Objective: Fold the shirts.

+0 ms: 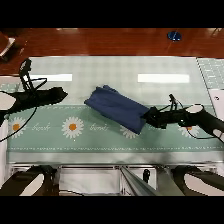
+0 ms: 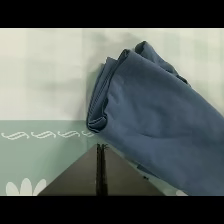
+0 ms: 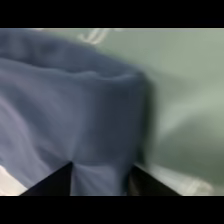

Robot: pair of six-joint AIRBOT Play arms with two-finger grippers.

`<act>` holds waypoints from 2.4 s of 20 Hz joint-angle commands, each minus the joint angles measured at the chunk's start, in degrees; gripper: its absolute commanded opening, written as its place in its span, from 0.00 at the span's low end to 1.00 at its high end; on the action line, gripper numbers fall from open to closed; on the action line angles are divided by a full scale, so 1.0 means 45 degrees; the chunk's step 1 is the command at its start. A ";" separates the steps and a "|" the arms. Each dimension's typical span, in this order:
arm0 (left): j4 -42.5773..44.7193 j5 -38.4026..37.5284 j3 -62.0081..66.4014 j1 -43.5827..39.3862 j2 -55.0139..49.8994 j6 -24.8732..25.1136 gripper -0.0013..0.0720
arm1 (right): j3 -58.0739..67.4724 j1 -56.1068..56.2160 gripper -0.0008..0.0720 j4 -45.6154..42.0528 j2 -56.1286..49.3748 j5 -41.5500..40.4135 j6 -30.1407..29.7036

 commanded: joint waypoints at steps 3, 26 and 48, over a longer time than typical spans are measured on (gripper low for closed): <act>-0.0044 0.0029 -0.0005 -0.0024 0.0000 -0.0015 0.05 | 0.2555 0.1700 0.04 0.1574 -0.1928 0.0389 -0.2234; -0.0044 0.0457 -0.0010 -0.0024 0.0000 -0.0005 0.05 | 1.6281 -0.7057 0.04 -0.3332 -0.0015 0.8170 0.2822; -0.0335 0.1005 -0.0010 -0.0024 -0.0005 -0.0005 0.05 | 0.5382 -1.6232 0.08 -1.4202 0.7315 1.0880 0.4075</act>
